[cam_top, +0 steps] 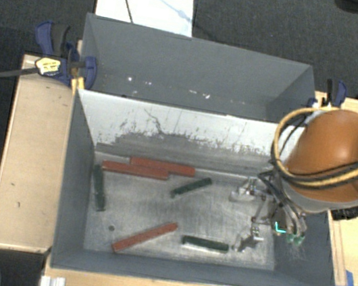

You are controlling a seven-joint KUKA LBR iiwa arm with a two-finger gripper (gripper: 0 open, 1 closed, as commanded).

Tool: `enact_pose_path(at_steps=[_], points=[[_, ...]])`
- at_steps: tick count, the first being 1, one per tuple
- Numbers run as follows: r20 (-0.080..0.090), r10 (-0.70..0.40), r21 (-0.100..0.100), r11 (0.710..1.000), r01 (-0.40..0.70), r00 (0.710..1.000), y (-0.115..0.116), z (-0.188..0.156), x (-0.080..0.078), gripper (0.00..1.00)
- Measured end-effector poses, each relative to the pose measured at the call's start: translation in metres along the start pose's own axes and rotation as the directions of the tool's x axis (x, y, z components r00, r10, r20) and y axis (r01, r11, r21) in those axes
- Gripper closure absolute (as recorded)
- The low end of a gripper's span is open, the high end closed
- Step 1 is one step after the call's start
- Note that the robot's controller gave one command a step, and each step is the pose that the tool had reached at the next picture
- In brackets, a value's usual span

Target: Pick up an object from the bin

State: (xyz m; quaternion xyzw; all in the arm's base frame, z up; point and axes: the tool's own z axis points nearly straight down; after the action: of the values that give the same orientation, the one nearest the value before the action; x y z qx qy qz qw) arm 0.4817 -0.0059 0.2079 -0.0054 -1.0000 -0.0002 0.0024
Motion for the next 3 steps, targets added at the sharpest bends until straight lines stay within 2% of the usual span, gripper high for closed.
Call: enact_pose_path(at_steps=[1, 2, 3], points=[[0.007, 0.000, 0.000, 1.000, 0.000, 1.000, 0.000, -0.003, -0.002, 0.00], [0.014, -0.077, 0.001, 0.997, 0.077, 0.997, -0.005, 0.038, -0.007, 0.00], [0.010, 0.195, -0.002, 0.981, -0.195, 0.981, -0.022, 0.135, 0.000, 1.00]])
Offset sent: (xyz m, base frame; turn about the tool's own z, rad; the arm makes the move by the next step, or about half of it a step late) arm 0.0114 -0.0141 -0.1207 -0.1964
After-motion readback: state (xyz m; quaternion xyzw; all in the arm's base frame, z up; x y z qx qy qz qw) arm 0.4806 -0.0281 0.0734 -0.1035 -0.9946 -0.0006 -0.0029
